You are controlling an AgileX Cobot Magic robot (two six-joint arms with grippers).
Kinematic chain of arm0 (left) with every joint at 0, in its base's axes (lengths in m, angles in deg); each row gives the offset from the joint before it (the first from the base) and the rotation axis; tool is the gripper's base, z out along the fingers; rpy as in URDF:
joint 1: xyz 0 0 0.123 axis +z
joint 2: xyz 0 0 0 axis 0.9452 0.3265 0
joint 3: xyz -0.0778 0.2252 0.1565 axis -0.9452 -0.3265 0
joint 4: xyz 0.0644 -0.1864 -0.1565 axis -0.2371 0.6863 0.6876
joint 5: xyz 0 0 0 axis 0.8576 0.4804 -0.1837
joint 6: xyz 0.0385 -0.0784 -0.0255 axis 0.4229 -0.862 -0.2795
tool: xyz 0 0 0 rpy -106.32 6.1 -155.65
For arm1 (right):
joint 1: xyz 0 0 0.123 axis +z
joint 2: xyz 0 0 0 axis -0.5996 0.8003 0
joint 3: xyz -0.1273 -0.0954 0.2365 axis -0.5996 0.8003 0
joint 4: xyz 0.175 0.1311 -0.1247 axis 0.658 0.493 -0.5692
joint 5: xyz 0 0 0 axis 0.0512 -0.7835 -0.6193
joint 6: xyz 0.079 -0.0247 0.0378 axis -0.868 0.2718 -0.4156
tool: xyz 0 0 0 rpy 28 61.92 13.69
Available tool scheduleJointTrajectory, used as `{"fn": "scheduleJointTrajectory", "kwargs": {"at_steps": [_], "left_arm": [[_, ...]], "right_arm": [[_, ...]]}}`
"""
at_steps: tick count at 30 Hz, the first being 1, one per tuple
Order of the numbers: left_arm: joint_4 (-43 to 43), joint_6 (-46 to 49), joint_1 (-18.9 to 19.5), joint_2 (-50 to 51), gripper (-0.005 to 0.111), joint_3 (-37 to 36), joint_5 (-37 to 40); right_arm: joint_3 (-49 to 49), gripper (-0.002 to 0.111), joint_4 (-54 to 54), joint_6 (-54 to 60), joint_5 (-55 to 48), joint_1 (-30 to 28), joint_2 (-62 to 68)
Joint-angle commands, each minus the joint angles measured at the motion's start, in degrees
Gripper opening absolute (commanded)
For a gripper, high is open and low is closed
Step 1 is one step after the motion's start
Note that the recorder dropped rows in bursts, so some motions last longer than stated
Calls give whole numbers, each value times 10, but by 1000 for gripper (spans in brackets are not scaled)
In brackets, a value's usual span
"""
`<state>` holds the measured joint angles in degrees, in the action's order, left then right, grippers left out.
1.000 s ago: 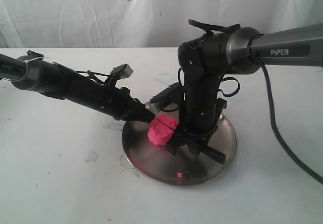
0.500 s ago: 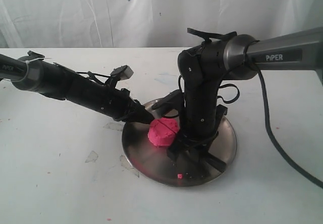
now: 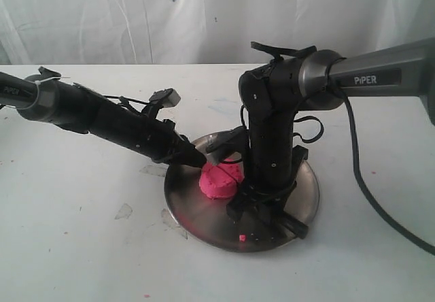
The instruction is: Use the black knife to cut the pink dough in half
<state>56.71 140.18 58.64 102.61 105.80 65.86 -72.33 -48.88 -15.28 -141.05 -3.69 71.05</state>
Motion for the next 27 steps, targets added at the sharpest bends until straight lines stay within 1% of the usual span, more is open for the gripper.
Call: {"fn": "scheduleJointTrajectory", "kwargs": {"at_steps": [1, 3, 5, 10, 27], "left_arm": [[-54, -27, -4, -42, 0, 12, -14], [-87, -54, -4, -56, 0, 12, -29], [-98, -62, -4, -65, 0, 12, -35], [-98, -63, -4, -68, 0, 12, -34], [-101, -76, -4, -68, 0, 12, -31]], "right_arm": [[4, 0, 0, 6, -14, 0, 1], [3, 0, 0, 6, -23, 0, 1], [2, 0, -3, 6, -37, 0, 1], [2, 0, -19, 1, -73, 0, -9], [2, 0, -47, -5, -73, 0, -13]]}}
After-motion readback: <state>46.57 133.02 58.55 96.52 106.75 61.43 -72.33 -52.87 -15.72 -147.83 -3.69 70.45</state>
